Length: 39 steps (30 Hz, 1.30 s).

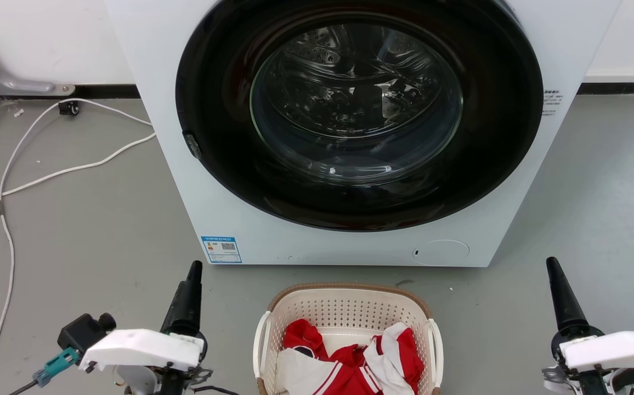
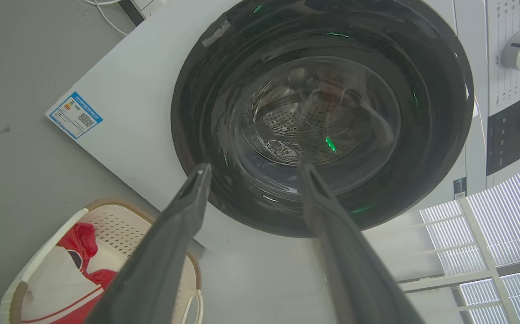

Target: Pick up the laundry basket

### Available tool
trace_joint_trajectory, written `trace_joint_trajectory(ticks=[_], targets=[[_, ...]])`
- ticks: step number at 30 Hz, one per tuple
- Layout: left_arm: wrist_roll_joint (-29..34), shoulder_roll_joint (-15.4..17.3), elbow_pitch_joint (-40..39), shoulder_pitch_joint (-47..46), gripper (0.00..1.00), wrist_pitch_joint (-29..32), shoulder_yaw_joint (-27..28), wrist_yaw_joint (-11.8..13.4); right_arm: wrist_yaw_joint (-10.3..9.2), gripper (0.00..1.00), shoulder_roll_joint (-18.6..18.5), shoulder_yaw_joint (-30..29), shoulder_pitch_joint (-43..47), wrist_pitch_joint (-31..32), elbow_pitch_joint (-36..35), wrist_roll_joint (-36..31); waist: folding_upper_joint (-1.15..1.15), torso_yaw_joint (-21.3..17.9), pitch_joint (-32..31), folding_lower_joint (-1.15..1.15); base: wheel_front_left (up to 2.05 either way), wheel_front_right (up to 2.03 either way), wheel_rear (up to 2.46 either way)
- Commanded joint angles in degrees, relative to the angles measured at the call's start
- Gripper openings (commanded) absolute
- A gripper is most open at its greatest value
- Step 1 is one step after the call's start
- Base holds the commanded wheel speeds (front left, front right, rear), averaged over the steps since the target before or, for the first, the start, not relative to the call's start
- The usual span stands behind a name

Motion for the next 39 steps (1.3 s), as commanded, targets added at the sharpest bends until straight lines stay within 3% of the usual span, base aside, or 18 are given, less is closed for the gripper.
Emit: trace_joint_trajectory(ticks=[1,11,39], targets=[[2.8,0.2,-0.9,-1.4,1.0,-0.7,-0.6,0.3,0.05,1.0,-0.2,0.2,-0.2,-0.4,-1.6,-3.2,0.0,0.0,0.0,0.0,0.0,0.0,0.0],[13.0,0.2,-0.5,-1.6,1.0,-2.8,-2.7,1.0,0.07,1.0,0.1,1.6,0.8,0.0,-4.7,-15.1,0.0,0.2,0.1,0.0,0.0,0.0,0.0],[34.3,1.1,1.2,-2.2,1.0,-7.5,-7.1,3.4,0.1,1.0,0.5,3.2,4.2,0.8,-10.8,-38.7,0.0,0.3,0.1,0.0,0.0,0.0,0.0]])
